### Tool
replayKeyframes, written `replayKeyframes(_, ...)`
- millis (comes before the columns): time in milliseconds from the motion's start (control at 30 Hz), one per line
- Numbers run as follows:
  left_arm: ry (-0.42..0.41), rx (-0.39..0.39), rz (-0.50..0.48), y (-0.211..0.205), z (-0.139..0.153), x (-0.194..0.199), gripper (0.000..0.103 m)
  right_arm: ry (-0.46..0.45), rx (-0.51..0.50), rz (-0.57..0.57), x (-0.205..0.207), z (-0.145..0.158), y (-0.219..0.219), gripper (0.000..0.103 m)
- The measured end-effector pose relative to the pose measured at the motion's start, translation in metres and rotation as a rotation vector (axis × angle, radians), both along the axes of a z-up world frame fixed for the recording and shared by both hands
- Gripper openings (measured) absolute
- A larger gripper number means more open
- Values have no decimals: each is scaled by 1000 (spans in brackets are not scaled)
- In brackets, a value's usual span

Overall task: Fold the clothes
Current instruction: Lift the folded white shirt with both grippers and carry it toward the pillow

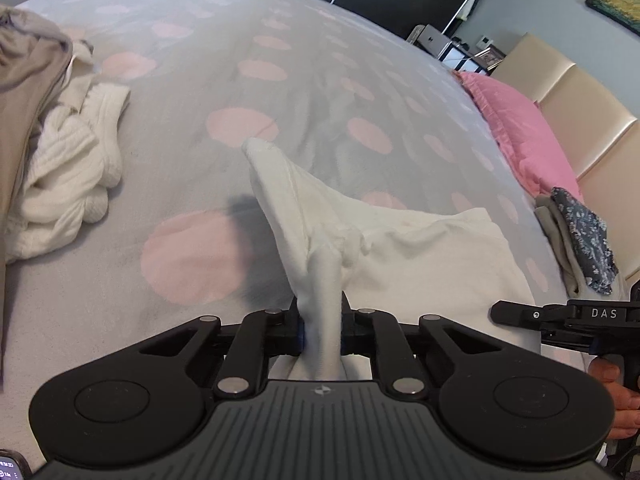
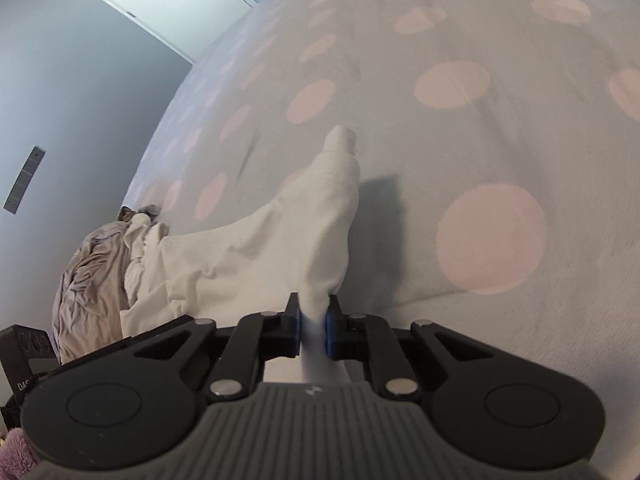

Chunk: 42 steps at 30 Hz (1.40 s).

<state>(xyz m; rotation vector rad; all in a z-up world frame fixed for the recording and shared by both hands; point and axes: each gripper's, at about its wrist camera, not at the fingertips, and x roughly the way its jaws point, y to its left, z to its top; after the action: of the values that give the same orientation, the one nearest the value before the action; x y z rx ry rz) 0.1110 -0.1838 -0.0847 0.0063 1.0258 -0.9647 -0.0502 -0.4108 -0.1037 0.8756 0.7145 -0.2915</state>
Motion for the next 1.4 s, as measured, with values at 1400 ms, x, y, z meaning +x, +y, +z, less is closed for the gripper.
replayKeyframes(1400,-103,-496,-620,-157,174,-262,9,-194,-434,-445,-409,223,-57,12)
